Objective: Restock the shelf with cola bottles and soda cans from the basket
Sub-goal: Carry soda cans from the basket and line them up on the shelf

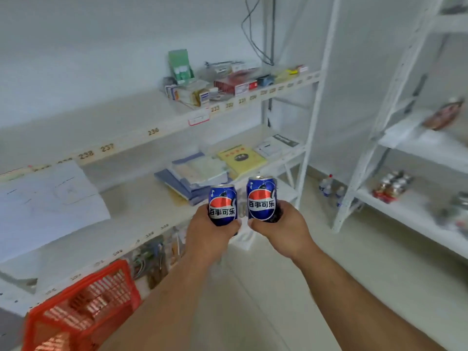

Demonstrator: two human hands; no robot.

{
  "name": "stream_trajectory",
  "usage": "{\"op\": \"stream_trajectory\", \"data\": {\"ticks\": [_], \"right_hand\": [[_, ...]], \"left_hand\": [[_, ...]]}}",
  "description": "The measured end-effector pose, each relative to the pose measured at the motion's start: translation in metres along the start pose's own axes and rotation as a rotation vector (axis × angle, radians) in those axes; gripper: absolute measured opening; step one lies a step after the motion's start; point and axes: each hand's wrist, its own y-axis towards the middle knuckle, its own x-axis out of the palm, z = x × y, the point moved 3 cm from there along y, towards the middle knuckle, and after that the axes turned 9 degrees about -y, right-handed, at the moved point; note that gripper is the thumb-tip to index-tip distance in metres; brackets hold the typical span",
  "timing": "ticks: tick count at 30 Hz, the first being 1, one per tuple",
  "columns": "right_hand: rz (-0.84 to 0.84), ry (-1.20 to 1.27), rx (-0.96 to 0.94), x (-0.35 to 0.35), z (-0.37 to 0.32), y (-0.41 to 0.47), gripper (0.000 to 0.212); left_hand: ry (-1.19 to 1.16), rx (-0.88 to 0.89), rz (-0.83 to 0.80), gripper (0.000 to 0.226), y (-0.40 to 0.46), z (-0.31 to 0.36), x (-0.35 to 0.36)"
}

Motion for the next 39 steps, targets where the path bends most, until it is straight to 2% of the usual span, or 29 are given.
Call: {"op": "stream_trajectory", "data": {"ticks": [6, 12, 16, 20, 26, 32, 39], "right_hand": [[0.232, 0.026, 0.096, -0.126, 0.062, -0.011, 0.05], [0.471, 0.027, 0.201, -0.22, 0.099, -0.042, 0.045], [0.647, 0.021, 0.287, -0.266, 0.117, -0.066, 0.049], [0.802, 0.014, 0.356, -0.3, 0.126, -0.098, 0.053], [1.001, 0.036, 0.446, -0.342, 0.142, -0.143, 0.055], [1.126, 0.064, 0.473, -0.394, 0.17, -0.182, 0.053], [1.177, 0.089, 0.477, -0.485, 0.221, -0.225, 0.054]], "left_hand": [[-0.003, 0.113, -0.24, 0.045, -0.02, 0.057, 0.13], [-0.002, 0.212, -0.478, 0.045, -0.044, 0.101, 0.234], [-0.026, 0.241, -0.632, 0.053, -0.061, 0.123, 0.289], [-0.042, 0.279, -0.778, 0.046, -0.076, 0.136, 0.336], [-0.057, 0.31, -0.977, 0.053, -0.114, 0.147, 0.395], [-0.055, 0.346, -1.111, 0.054, -0.165, 0.165, 0.453], [-0.052, 0.374, -1.151, 0.055, -0.24, 0.194, 0.547]]}}
